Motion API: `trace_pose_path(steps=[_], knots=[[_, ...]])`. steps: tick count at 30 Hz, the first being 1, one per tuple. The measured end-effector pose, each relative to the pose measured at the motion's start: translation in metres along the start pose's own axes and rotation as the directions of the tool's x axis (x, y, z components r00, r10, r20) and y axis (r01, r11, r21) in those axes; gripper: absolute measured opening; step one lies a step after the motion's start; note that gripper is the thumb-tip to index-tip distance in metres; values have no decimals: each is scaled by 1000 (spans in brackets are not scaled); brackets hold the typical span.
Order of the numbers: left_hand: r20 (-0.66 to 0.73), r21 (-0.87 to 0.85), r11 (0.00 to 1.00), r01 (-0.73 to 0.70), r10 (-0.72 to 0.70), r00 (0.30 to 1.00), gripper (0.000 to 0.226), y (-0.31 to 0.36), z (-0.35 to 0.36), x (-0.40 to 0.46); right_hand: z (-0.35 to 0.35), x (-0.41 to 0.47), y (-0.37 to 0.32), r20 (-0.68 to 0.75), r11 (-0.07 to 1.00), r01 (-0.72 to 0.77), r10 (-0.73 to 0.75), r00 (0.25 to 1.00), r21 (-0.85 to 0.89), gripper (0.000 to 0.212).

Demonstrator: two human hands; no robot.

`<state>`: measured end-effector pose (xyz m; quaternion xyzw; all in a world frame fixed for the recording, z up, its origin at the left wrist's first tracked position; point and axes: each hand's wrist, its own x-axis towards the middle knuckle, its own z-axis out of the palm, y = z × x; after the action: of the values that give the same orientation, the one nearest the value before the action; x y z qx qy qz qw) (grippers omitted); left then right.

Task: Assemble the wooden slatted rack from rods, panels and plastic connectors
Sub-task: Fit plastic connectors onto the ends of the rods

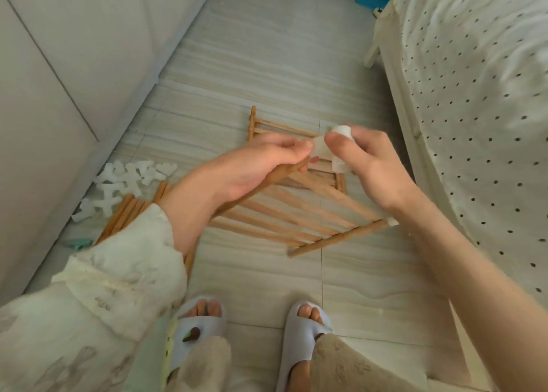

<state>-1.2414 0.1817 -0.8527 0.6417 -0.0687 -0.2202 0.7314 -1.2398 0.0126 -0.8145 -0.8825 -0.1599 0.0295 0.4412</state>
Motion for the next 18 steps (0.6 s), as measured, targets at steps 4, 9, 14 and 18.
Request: trace_pose_path(steps=[4,9,14,18], knots=[[52,485,874,-30,5,999,27,34,37,16,-25,-27,16,-96,979,-94,113,989,180,51],[209,778,603,-176,15,978,30,19,93,43,-45,-68,64,-213,900,-211,308,927,380,39],[331,900,257,-352,120,936,29,-27,135,60,-51,-100,116,-226,795,-357,511,829,490,36],[399,906,127,-404,67,915,28,-59,151,67,-43,-117,143,-182,704,-523,664,726,481,43]])
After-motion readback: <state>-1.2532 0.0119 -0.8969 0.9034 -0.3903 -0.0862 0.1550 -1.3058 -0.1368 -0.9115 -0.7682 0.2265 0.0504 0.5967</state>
